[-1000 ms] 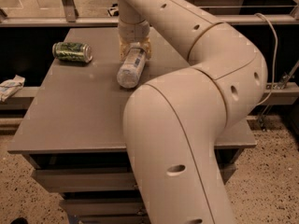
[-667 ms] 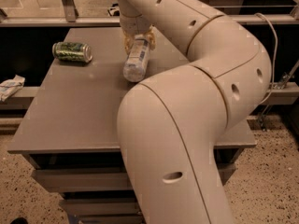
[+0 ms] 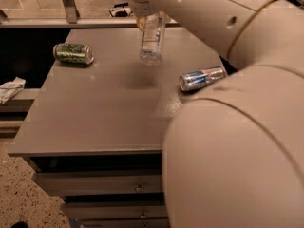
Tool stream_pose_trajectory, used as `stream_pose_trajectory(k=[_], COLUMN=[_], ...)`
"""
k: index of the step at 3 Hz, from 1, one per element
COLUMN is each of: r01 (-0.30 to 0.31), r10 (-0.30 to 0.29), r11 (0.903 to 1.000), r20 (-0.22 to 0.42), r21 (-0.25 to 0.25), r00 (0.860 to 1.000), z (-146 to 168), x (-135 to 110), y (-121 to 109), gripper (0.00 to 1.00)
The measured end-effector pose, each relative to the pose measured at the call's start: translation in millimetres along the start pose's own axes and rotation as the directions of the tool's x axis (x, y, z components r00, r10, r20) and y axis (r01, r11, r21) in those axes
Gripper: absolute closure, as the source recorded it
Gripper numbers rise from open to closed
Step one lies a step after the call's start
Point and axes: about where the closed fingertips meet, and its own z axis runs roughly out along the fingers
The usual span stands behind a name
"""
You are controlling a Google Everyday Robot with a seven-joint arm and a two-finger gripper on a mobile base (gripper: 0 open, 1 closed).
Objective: Place blue plastic bottle upright
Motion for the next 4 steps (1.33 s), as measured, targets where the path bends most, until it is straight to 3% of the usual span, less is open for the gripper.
stream_pose_trajectory(k=[1,2,3,4], r01=[-0.072,-0.103,-0.078,-0.056], r10=[0.075,0.118,0.113,0.121], r11=[0.9972,0.9923,0.9902,0.9835], r20=[0.185,0.285,0.335,0.398], r21=[-0.021,-0.070,-0.116,-0.172], r00=[0.980,0.951,0.935,0.910], z=[-38.5,-35.0,-21.0,-29.9], x=[0.5,45.0,71.1,59.7], y=[-27.0,-50.8,-59.1,-51.5], gripper=[1.00,1.00,1.00,1.00])
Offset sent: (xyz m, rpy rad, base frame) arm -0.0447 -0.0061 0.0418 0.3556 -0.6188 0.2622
